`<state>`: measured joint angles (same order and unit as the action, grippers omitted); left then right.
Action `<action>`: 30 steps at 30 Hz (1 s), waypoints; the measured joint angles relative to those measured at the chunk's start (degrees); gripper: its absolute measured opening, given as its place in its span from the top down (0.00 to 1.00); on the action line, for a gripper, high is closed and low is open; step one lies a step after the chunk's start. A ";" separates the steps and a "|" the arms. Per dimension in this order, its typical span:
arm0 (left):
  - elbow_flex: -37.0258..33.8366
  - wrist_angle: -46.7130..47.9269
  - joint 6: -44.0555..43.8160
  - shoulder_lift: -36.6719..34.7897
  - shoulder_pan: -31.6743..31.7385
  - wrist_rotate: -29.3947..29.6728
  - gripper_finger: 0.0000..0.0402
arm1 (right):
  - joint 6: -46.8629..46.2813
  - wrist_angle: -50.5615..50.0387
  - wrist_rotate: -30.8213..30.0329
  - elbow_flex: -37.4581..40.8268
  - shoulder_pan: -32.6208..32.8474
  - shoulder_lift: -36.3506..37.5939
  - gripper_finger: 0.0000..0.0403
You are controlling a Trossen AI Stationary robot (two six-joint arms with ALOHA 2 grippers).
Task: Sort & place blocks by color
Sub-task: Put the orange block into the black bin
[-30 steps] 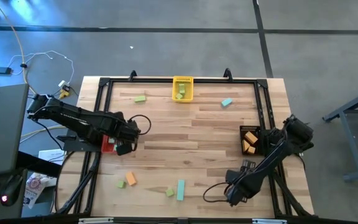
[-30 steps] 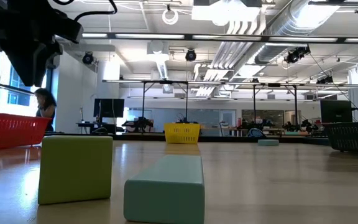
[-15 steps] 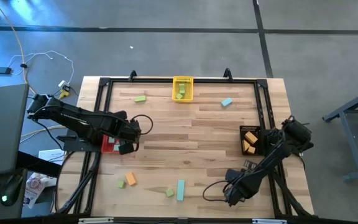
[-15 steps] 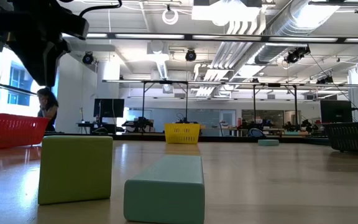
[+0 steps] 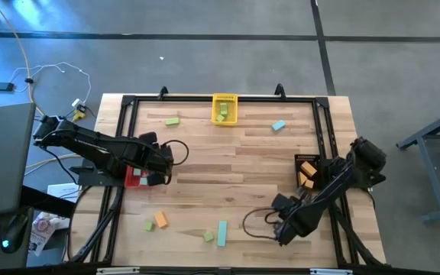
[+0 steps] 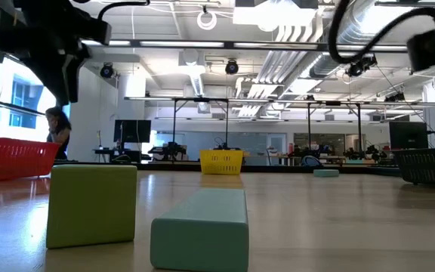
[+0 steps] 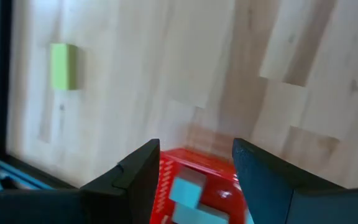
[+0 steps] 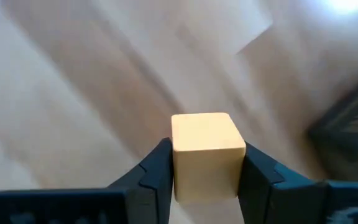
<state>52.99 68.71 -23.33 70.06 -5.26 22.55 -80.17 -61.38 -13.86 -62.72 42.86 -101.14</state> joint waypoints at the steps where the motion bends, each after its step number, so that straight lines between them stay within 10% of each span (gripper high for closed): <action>1: 0.00 0.00 0.02 0.00 0.00 0.89 0.54 | -0.88 -1.08 -1.34 0.00 -0.39 0.75 0.73; 14: 0.00 -3.97 3.56 0.00 1.78 12.60 0.54 | -16.88 -24.30 -8.20 -0.11 -8.60 9.99 0.73; 30: 0.00 -16.01 18.55 0.02 19.01 10.74 0.54 | -17.29 -28.12 6.87 6.00 -21.92 14.66 0.73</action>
<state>52.99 52.69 -4.78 70.08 13.76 33.29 -97.46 -89.49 -6.99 -56.72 20.94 -86.48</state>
